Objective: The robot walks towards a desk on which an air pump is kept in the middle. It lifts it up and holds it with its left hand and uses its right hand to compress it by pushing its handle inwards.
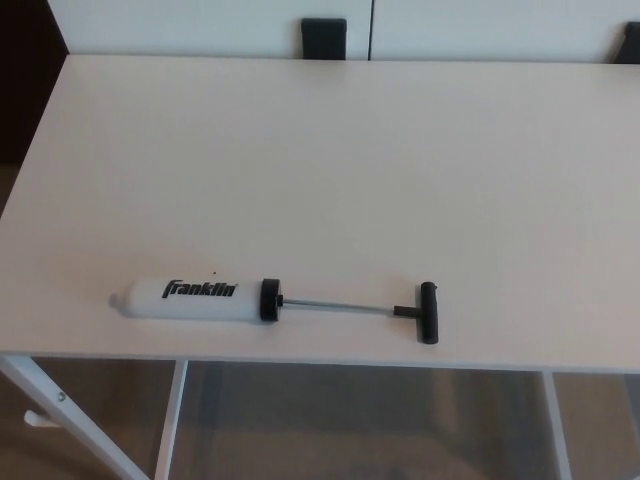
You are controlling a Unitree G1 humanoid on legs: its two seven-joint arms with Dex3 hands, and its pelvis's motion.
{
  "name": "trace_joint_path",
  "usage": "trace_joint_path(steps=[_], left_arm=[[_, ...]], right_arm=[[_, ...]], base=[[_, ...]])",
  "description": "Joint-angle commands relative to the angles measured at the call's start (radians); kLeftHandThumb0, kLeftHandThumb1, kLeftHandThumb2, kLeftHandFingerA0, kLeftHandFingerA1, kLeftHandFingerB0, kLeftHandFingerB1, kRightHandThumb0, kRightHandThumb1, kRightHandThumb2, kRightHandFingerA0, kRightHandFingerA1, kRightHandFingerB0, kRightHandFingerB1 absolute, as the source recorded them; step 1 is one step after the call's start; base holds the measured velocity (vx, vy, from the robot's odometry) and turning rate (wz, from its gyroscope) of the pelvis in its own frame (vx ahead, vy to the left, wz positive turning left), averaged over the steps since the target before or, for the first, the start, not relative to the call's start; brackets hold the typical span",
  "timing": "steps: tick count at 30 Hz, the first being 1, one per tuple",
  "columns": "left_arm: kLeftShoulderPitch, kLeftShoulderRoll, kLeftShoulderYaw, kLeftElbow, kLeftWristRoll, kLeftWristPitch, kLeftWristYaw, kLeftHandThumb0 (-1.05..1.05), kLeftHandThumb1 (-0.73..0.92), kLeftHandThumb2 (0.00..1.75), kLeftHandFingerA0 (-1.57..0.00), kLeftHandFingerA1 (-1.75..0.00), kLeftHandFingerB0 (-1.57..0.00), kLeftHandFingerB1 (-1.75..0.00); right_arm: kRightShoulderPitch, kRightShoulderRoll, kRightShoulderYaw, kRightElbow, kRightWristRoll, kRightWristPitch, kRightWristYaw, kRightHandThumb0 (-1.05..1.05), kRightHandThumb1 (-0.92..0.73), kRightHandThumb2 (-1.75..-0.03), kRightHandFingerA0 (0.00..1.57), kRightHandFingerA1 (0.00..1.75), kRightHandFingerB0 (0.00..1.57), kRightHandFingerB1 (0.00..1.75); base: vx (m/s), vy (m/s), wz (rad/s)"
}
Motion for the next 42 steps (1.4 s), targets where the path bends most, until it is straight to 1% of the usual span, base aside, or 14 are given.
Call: trace_joint_path(steps=[1,6,7,10,15,22,23,28,30,31,33,34,35,42], left_arm=[[-0.168,0.208,-0.259,-0.261,-0.008,0.228,-0.187,-0.33,0.17,0.81,0.00,-0.49,0.00,-0.47],[-0.159,0.231,-0.331,-0.297,0.023,0.257,-0.215,-0.32,0.17,0.80,0.00,-0.48,0.00,-0.47],[-0.149,0.238,-0.383,-0.324,0.052,0.278,-0.222,-0.32,0.17,0.81,0.00,-0.48,0.00,-0.47],[-0.144,0.243,-0.402,-0.337,0.066,0.288,-0.222,-0.32,0.17,0.81,0.00,-0.48,0.00,-0.47],[-0.122,0.222,-0.490,-0.356,0.103,0.314,-0.218,-0.31,0.18,0.80,-0.01,-0.48,0.00,-0.47],[-0.136,0.214,-0.609,-0.375,0.170,0.375,-0.234,-0.31,0.19,0.81,0.00,-0.49,0.00,-0.47],[-0.140,0.212,-0.628,-0.371,0.182,0.377,-0.239,-0.62,0.42,0.74,0.00,-0.36,-0.08,-0.33],[-0.162,0.206,-0.684,-0.370,0.219,0.411,-0.253,-0.58,0.39,0.74,0.00,-0.36,-0.11,-0.35],[-0.176,0.194,-0.717,-0.352,0.241,0.413,-0.256,-0.63,0.44,0.74,-0.02,-0.35,-0.11,-0.35],[-0.191,0.186,-0.742,-0.337,0.258,0.416,-0.258,-0.69,0.47,0.73,-0.05,-0.34,-0.07,-0.32],[-0.220,0.166,-0.778,-0.302,0.284,0.408,-0.256,-0.71,0.49,0.74,-0.07,-0.35,-0.08,-0.32],[-0.241,0.151,-0.801,-0.278,0.302,0.404,-0.255,-0.71,0.49,0.74,-0.07,-0.35,-0.08,-0.32],[-0.267,0.132,-0.830,-0.244,0.326,0.395,-0.251,-0.33,0.20,0.82,-0.01,-0.49,0.00,-0.47],[-0.378,0.048,-0.931,-0.100,0.431,0.366,-0.218,-0.34,0.22,0.85,0.00,-0.48,0.00,-0.47]], right_arm=[[-0.008,-0.031,-0.004,-0.004,0.007,0.004,0.026,-0.62,-0.65,-1.01,0.39,0.56,0.23,0.46],[-0.015,-0.034,0.001,-0.006,0.002,0.010,0.024,-0.64,-0.65,-1.01,0.40,0.56,0.24,0.46],[-0.018,-0.034,0.001,-0.006,0.002,0.014,0.024,-0.68,-0.67,-1.01,0.39,0.55,0.26,0.46],[-0.017,-0.034,0.001,-0.007,0.002,0.014,0.025,-0.68,-0.67,-1.01,0.39,0.55,0.26,0.46],[-0.020,-0.036,0.005,0.000,-0.002,0.010,0.025,-0.64,-0.66,-1.01,0.40,0.56,0.25,0.46],[-0.023,-0.039,0.010,0.005,-0.005,0.016,0.024,-0.67,-0.67,-1.01,0.39,0.55,0.25,0.46],[-0.023,-0.037,0.005,0.006,0.001,0.016,0.027,-0.67,-0.66,-1.00,0.39,0.55,0.25,0.46],[-0.021,-0.037,0.003,0.004,0.004,0.012,0.032,-0.69,-0.68,-1.00,0.38,0.54,0.27,0.46],[-0.020,-0.037,0.005,0.008,0.001,0.012,0.031,-0.68,-0.67,-1.01,0.39,0.55,0.26,0.46],[-0.020,-0.037,0.006,0.008,0.000,0.013,0.031,-0.69,-0.68,-1.01,0.38,0.54,0.26,0.46],[-0.019,-0.038,0.009,0.005,-0.004,0.015,0.028,-0.67,-0.67,-1.01,0.39,0.55,0.25,0.46],[-0.019,-0.038,0.011,0.003,-0.006,0.017,0.026,-0.67,-0.67,-1.01,0.39,0.55,0.25,0.46],[-0.017,-0.036,0.010,0.002,-0.005,0.015,0.025,-0.66,-0.66,-1.01,0.39,0.56,0.25,0.46],[-0.017,-0.031,0.006,0.005,0.004,0.009,0.032,-0.64,-0.65,-1.01,0.40,0.56,0.24,0.46]], base=[[0.00,0.000,0.00],[0.00,0.000,0.00],[0.00,0.000,0.00],[0.00,0.000,0.00],[0.00,0.000,0.00],[0.00,0.000,0.00],[0.00,0.000,0.00],[0.00,0.000,0.00],[0.00,0.000,0.00],[0.00,0.000,0.00],[0.00,0.000,0.00],[0.00,0.000,0.00],[0.00,0.000,0.00],[0.00,0.000,0.00]])
